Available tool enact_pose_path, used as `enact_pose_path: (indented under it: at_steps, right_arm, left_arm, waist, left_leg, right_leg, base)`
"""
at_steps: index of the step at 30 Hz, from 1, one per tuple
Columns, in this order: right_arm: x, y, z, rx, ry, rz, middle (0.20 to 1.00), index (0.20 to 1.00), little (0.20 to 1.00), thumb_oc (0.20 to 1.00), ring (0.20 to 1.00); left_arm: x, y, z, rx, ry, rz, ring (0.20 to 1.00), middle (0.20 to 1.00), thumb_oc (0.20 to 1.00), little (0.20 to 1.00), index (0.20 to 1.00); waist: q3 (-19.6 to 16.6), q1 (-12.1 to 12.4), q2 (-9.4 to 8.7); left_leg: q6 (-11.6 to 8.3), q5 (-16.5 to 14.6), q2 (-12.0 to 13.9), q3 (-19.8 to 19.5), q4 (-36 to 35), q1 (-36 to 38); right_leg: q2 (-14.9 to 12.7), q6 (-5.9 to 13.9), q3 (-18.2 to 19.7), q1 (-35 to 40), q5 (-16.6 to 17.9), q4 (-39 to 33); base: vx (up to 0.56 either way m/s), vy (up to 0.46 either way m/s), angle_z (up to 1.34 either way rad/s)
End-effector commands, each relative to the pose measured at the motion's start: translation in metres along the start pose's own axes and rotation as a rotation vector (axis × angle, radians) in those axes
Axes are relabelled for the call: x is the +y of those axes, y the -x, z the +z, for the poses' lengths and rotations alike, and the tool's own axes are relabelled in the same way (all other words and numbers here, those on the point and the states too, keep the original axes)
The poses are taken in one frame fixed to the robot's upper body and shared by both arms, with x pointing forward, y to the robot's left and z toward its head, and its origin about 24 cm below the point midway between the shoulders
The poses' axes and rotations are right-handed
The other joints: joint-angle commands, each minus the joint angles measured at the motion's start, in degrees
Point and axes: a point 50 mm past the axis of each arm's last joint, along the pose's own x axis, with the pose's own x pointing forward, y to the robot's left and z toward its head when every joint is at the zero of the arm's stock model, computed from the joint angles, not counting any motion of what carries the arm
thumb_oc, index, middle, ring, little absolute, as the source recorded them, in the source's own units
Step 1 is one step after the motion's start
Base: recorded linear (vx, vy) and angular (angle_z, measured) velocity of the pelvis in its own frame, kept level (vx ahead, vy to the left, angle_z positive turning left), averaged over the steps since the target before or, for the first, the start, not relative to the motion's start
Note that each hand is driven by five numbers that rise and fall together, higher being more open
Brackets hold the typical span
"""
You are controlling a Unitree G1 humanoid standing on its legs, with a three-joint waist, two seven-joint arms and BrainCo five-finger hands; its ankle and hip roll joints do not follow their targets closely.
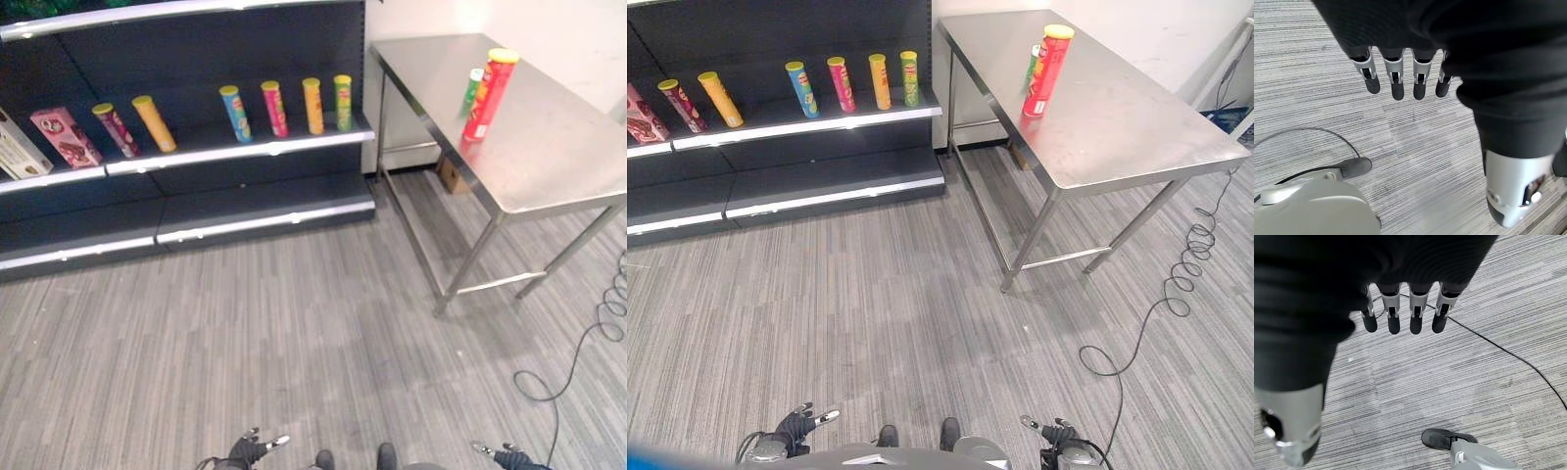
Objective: Put the goods on the table back onto the shelves and tidy them up.
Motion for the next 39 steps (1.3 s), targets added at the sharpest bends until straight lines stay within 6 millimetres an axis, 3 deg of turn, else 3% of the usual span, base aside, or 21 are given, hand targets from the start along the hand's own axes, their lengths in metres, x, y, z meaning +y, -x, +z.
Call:
enact_pose_path:
  at_steps: [1, 17, 27, 33, 37, 39]
  right_arm:
    - [-0.007, -0.002, 0.013, -0.037, -0.015, -0.014, 1.000, 1.000, 1.000, 1.000, 1.000]
    - [-0.006, -0.002, 0.013, -0.040, 0.039, -0.005, 1.000, 1.000, 1.000, 1.000, 1.000]
    - [-0.007, -0.002, 0.014, -0.048, 0.030, 0.009, 1.000, 1.000, 1.000, 1.000, 1.000]
    - [-0.008, -0.002, 0.015, -0.050, 0.024, 0.004, 1.000, 1.000, 1.000, 1.000, 1.000]
    - [-0.006, -0.002, 0.023, -0.081, 0.028, 0.012, 1.000, 1.000, 1.000, 1.000, 1.000]
    - [-0.007, -0.002, 0.030, -0.105, 0.040, 0.013, 1.000, 1.000, 1.000, 1.000, 1.000]
  left_arm:
    - [0.009, -0.005, 0.018, -0.045, 0.032, 0.023, 1.000, 1.000, 1.000, 1.000, 1.000]
    - [0.004, -0.005, 0.013, -0.020, -0.068, 0.012, 1.000, 1.000, 1.000, 1.000, 1.000]
    - [0.008, -0.006, 0.023, -0.056, -0.075, 0.015, 1.000, 1.000, 1.000, 1.000, 1.000]
    - [0.008, -0.006, 0.014, -0.013, -0.090, 0.020, 1.000, 1.000, 1.000, 1.000, 1.000]
    - [0.010, -0.007, 0.024, -0.047, -0.068, 0.019, 1.000, 1.000, 1.000, 1.000, 1.000]
    - [0.010, -0.008, 0.032, -0.070, -0.060, 0.018, 1.000, 1.000, 1.000, 1.000, 1.000]
  waist:
    - [-0.7, -0.2, -1.39]
    - [-0.4, -0.5, -1.60]
    - [0.2, -0.6, -1.56]
    - [0.3, -0.8, -1.26]
    - [2.7, -0.6, -2.24]
    - [5.3, 0.1, -3.00]
  left_leg:
    - [-2.20, -5.1, 0.2, 0.0, 0.8, 2.0]
    - [-2.39, -4.8, 0.5, -0.6, 0.6, 1.7]
    - [-2.70, -4.2, 0.6, -1.4, 1.2, 0.3]
    - [-3.06, -3.7, 1.0, -2.1, 1.1, -0.3]
    - [-4.06, -6.2, 1.1, -2.5, 12.9, -6.4]
    - [-4.48, -5.0, 0.7, -3.2, 22.9, -12.4]
  right_leg:
    - [-4.6, 6.16, -1.6, 2.3, -6.8, 2.3]
    - [-4.2, 5.73, -1.2, 2.1, -6.9, 2.0]
    - [-3.7, 5.33, -0.7, 1.2, -6.5, 1.6]
    - [-3.0, 4.81, -0.1, 0.9, -6.9, 1.6]
    - [-2.9, 3.78, -0.1, -0.1, -7.9, 3.3]
    - [-3.2, 2.82, -0.5, 0.1, -8.1, 4.3]
  base:
    - [0.00, 0.000, 0.00]
    - [0.00, -0.006, 0.00]
    - [0.00, -0.004, 0.00]
    - [-0.01, -0.048, 0.07]
    - [-0.09, -0.076, 0.11]
    - [-0.09, -0.102, 0.26]
